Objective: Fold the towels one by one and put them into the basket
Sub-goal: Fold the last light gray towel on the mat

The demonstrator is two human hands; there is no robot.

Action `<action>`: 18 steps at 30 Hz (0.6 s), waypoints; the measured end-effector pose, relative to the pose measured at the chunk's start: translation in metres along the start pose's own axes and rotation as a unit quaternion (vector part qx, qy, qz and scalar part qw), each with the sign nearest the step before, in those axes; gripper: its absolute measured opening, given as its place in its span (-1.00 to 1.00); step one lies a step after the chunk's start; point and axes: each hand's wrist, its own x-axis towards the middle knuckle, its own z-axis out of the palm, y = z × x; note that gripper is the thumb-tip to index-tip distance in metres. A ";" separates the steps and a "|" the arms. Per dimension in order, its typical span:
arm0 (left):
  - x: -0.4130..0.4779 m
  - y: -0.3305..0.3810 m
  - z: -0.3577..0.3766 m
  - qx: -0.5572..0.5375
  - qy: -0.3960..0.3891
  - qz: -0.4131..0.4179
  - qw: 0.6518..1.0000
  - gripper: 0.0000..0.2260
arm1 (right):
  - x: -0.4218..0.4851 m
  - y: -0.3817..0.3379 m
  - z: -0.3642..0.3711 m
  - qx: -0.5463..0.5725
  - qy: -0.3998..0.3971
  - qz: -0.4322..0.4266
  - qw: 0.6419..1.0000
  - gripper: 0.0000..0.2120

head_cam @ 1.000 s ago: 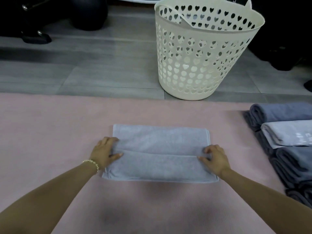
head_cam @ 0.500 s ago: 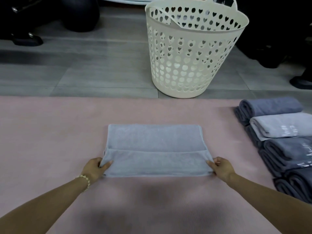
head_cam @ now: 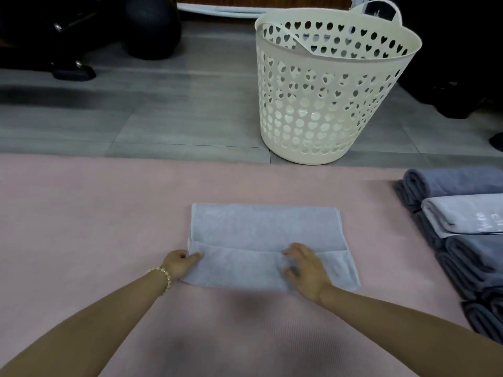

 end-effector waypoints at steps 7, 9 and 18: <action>-0.016 0.060 -0.001 -0.118 -0.217 0.027 0.969 -0.48 | 0.023 -0.055 0.010 0.280 -0.073 0.032 0.957 -0.46; -0.024 0.087 0.016 -0.129 -0.244 0.092 0.957 -0.38 | 0.034 -0.051 0.002 0.389 -0.063 0.107 0.913 -0.70; -0.049 0.121 0.123 -0.045 -0.198 0.228 0.952 -0.56 | 0.033 0.018 -0.042 0.656 -0.065 0.308 0.686 -0.20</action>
